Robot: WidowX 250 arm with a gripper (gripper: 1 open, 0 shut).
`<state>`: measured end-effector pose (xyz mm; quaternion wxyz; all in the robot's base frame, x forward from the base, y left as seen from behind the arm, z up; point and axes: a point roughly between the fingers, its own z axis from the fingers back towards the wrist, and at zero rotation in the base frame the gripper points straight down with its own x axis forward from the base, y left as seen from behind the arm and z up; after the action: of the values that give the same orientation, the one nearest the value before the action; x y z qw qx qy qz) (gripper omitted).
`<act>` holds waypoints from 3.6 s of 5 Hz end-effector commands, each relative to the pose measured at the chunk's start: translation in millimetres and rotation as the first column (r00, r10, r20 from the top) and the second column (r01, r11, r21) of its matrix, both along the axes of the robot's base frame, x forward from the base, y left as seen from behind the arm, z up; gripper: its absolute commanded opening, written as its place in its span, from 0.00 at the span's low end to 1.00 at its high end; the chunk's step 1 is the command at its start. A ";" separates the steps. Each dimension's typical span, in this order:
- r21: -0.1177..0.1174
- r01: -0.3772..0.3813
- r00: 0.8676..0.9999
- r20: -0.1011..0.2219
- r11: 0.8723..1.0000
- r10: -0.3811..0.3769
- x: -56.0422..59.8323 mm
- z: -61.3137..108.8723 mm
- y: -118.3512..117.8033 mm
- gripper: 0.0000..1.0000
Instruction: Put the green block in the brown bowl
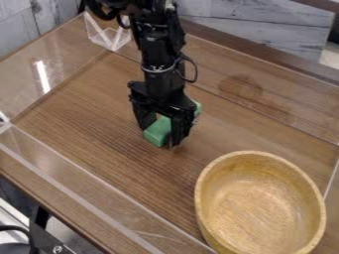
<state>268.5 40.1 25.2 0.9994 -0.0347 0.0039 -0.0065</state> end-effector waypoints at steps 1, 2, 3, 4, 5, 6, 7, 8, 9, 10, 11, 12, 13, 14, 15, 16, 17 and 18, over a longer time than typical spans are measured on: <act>0.001 -0.017 0.999 0.041 1.000 0.017 10.1 10.6 3.7 1.00; -0.005 -0.025 0.999 0.037 1.000 0.025 10.6 10.8 3.7 1.00; -0.010 -0.032 0.999 0.032 0.999 0.033 10.9 11.1 3.6 1.00; -0.015 -0.039 0.999 0.027 0.999 0.039 11.1 11.4 3.4 1.00; -0.020 -0.045 0.999 0.023 0.999 0.046 11.5 11.4 3.3 1.00; -0.024 -0.052 0.998 0.020 0.998 0.053 11.9 11.3 3.5 1.00; -0.032 -0.056 0.998 0.011 0.998 0.056 11.4 23.1 5.6 1.00; -0.039 -0.059 0.998 0.005 0.998 0.059 11.2 35.6 8.6 1.00; -0.046 -0.062 0.998 -0.005 0.997 0.062 10.8 47.1 12.7 1.00; -0.051 -0.066 0.998 -0.011 0.997 0.065 11.0 59.2 17.8 1.00; -0.054 -0.073 0.997 -0.008 0.996 0.073 13.4 60.1 22.3 1.00; -0.058 -0.081 0.997 -0.006 0.995 0.081 15.7 59.0 26.5 1.00; -0.062 -0.088 0.996 -0.005 0.994 0.088 17.2 56.7 29.6 1.00; -0.066 -0.095 0.996 -0.003 0.993 0.095 18.8 54.6 32.6 1.00; -0.071 -0.102 0.995 -0.003 0.992 0.102 20.0 52.8 35.5 1.00; -0.074 -0.108 0.994 -0.003 0.991 0.108 21.2 50.8 37.8 1.00; -0.078 -0.114 0.993 -0.002 0.990 0.114 22.7 48.3 39.4 1.00; -0.081 -0.120 0.993 -0.002 0.989 0.120 23.8 46.4 41.0 1.00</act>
<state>283.2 73.7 57.9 0.9951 -0.0821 0.0282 0.0482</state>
